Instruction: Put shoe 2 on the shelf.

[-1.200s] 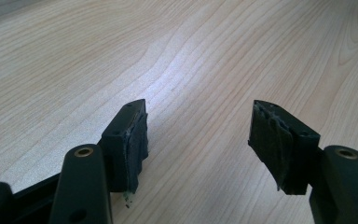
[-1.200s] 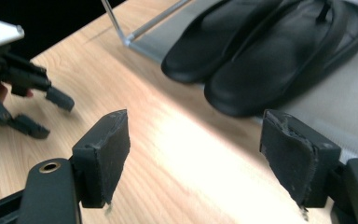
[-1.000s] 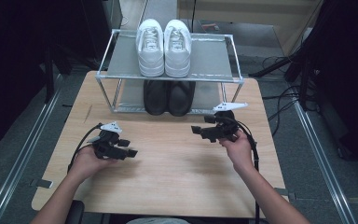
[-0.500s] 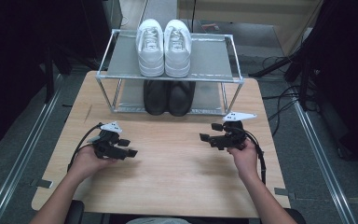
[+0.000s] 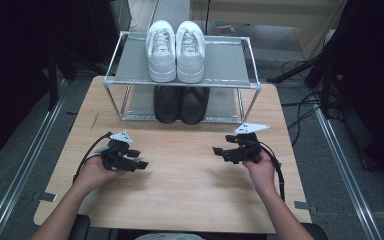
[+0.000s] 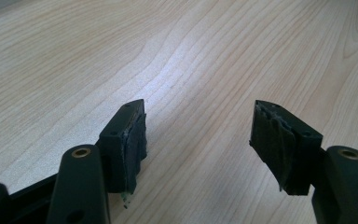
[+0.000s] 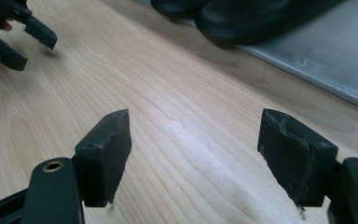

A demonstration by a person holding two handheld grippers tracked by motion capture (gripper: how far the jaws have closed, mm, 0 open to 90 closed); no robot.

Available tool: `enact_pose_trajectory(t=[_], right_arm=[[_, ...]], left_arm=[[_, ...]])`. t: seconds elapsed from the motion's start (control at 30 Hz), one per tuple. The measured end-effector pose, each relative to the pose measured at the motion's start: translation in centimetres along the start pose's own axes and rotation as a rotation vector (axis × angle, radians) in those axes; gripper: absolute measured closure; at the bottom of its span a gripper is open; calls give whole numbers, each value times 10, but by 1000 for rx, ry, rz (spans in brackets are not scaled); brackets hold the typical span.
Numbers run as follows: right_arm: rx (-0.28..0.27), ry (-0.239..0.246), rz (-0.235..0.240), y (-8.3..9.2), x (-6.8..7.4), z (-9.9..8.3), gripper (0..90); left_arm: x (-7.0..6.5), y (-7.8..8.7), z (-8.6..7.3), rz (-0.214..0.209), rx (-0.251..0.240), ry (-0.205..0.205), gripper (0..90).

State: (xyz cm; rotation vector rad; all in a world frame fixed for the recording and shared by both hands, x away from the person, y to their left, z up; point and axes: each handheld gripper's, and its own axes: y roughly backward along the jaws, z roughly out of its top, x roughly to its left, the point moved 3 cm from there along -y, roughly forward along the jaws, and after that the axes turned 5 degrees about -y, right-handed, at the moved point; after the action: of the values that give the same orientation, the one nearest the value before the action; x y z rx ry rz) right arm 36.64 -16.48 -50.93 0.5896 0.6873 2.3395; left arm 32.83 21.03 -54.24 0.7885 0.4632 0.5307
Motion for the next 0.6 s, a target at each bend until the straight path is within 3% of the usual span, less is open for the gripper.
enact_pose_trajectory(t=[0.6], right_arm=[[52, 24, 11, -9, 7, -3, 268]], left_arm=[[0, -4, -1, 2, 22, 5, 356]])
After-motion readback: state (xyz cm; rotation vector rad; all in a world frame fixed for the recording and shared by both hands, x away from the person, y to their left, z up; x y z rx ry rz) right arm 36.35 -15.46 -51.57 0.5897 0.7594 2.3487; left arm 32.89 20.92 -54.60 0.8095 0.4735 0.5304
